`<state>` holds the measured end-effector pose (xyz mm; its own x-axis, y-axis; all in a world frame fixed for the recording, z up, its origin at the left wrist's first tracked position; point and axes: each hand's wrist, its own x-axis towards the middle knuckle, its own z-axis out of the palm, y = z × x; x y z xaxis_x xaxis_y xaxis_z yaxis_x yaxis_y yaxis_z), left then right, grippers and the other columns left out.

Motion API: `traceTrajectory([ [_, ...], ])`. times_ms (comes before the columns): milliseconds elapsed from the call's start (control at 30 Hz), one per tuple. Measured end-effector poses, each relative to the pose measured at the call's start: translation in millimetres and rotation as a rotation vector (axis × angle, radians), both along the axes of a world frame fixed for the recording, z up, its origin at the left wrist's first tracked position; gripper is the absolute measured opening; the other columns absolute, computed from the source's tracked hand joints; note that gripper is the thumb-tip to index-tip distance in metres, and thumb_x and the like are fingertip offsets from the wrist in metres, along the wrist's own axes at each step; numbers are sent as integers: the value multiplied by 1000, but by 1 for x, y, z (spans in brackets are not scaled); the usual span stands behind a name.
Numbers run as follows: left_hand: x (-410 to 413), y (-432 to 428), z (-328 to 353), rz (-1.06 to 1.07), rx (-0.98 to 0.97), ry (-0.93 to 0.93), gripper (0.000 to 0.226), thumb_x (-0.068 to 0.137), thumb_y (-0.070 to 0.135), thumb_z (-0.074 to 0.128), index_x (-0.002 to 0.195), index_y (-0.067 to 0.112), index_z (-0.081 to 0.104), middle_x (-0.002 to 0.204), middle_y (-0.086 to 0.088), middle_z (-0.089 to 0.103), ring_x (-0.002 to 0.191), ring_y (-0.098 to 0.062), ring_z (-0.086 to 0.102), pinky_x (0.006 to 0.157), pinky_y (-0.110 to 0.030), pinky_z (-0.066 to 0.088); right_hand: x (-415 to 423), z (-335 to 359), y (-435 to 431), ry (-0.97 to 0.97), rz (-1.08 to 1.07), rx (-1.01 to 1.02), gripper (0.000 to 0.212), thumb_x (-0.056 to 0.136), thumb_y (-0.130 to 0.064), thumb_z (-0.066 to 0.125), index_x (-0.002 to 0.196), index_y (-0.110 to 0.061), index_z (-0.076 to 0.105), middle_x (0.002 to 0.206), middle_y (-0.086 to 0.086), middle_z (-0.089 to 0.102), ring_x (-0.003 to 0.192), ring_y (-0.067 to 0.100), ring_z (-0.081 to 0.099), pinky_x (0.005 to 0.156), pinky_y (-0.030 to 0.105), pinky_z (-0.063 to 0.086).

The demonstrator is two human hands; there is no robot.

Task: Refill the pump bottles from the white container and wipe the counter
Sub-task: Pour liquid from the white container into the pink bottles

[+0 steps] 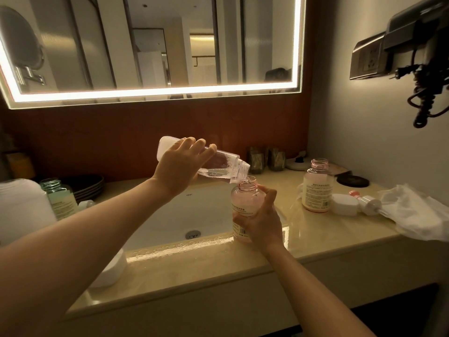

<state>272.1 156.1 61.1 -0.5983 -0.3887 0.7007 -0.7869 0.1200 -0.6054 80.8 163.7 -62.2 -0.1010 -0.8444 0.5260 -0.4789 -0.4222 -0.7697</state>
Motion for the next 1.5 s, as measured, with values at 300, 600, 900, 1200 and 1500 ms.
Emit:
traceTrajectory([
  [300, -3, 2, 5, 8, 6, -42, 70, 55, 2, 82, 114, 12, 46, 100, -13, 65, 86, -29, 64, 75, -37, 54, -1, 1, 2, -14, 6, 19, 85, 65, -26, 81, 126, -26, 21, 132, 3, 45, 113, 24, 52, 85, 41, 53],
  [600, -4, 2, 8, 27, 19, -52, 67, 55, 0, 82, 114, 10, 51, 104, -16, 64, 90, -32, 63, 79, -42, 53, -1, 1, 2, -14, 10, 16, 86, 66, -24, 81, 127, -25, 21, 134, 5, 44, 113, 24, 52, 84, 36, 53],
  [900, -5, 2, 11, 51, 17, -82, 69, 58, 4, 81, 117, 13, 47, 111, -16, 62, 97, -33, 61, 84, -45, 51, -1, 0, 2, -20, 18, 9, 86, 66, -24, 81, 127, -23, 21, 134, 6, 44, 112, 24, 53, 85, 38, 54],
  [1200, -7, 5, 15, 64, 1, -111, 74, 55, 9, 85, 117, 14, 46, 112, -16, 62, 98, -33, 62, 85, -46, 50, -1, -1, 1, -6, 11, 1, 87, 66, -25, 81, 126, -28, 18, 132, 5, 44, 110, 24, 54, 83, 39, 54],
  [1500, -8, 4, 21, 84, -22, -176, 79, 54, 15, 86, 120, 16, 42, 117, -16, 61, 103, -34, 60, 89, -47, 48, -1, -2, 0, -13, 10, 1, 87, 65, -25, 81, 129, -24, 21, 130, 5, 46, 108, 23, 55, 82, 37, 54],
])
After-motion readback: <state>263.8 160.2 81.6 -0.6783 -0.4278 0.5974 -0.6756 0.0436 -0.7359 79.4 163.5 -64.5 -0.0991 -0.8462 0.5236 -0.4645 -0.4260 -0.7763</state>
